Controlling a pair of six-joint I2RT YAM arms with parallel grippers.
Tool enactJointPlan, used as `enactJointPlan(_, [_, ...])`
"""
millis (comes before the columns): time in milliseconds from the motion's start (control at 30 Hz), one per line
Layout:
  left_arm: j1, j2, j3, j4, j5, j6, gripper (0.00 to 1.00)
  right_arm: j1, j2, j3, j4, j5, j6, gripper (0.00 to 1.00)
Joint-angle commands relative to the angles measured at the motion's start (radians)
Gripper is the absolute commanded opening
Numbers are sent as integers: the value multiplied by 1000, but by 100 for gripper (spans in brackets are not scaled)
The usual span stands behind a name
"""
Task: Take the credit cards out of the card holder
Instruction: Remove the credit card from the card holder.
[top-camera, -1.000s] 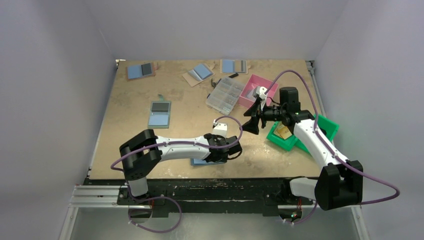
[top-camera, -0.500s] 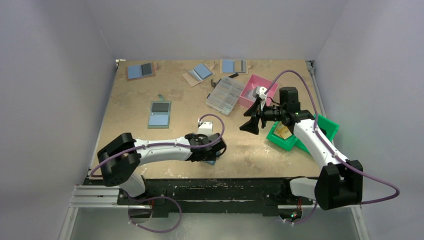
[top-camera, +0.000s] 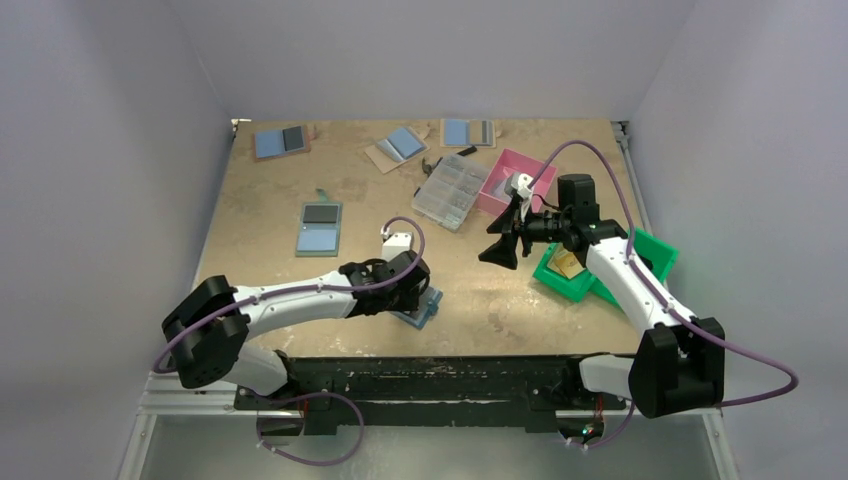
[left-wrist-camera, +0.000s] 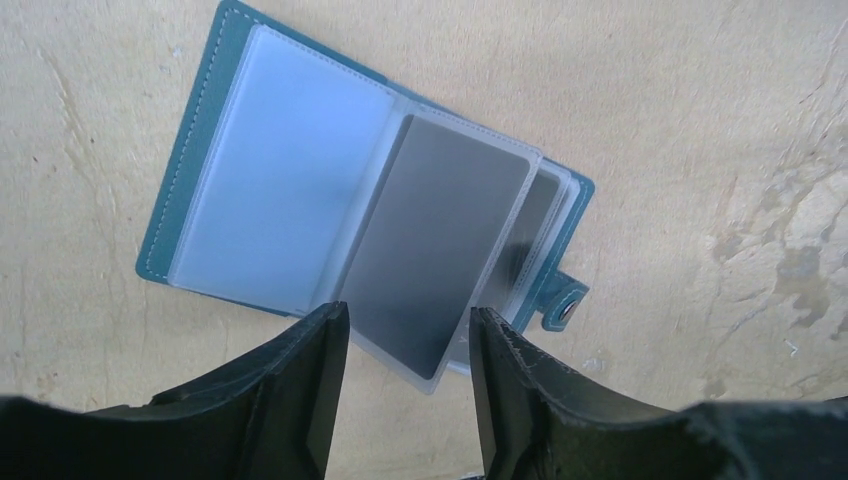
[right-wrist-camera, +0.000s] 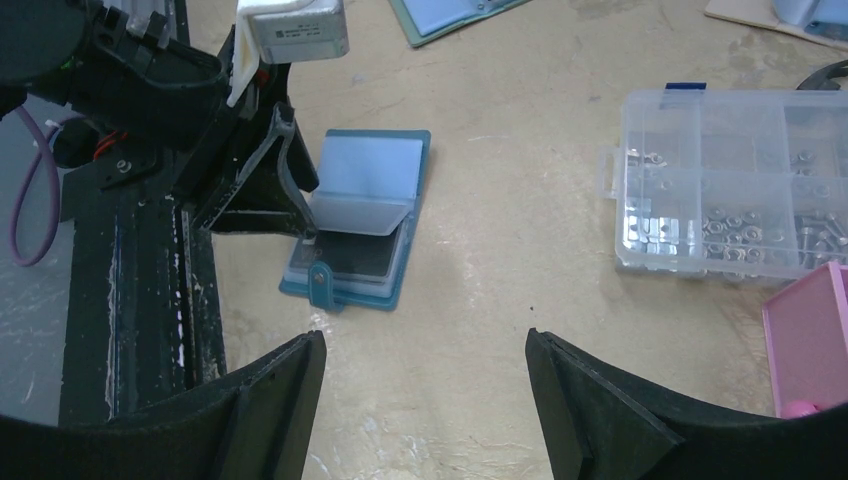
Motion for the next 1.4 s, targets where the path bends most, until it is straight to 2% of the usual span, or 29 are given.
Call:
enactJointPlan(0, [27, -34, -10, 56, 27, 94, 50, 7, -2, 0, 12, -8, -6, 81])
enactJointPlan(267, [62, -14, -13, 80, 59, 155, 33, 7, 0, 1, 11, -8, -6, 81])
enactJointPlan(733, [96, -11, 33, 10, -39, 210, 33, 9, 4, 1, 7, -8, -10, 81])
enactJointPlan(1000, [103, 22, 84, 1, -90, 286, 26, 9, 6, 1, 6, -7, -10, 82])
enactJointPlan(1233, [112, 71, 114, 20, -80, 360, 18, 10, 6, 2, 2, -6, -10, 82])
enactJointPlan(1367, [124, 97, 130, 19, -93, 384, 17, 10, 7, 4, -1, -6, -13, 82])
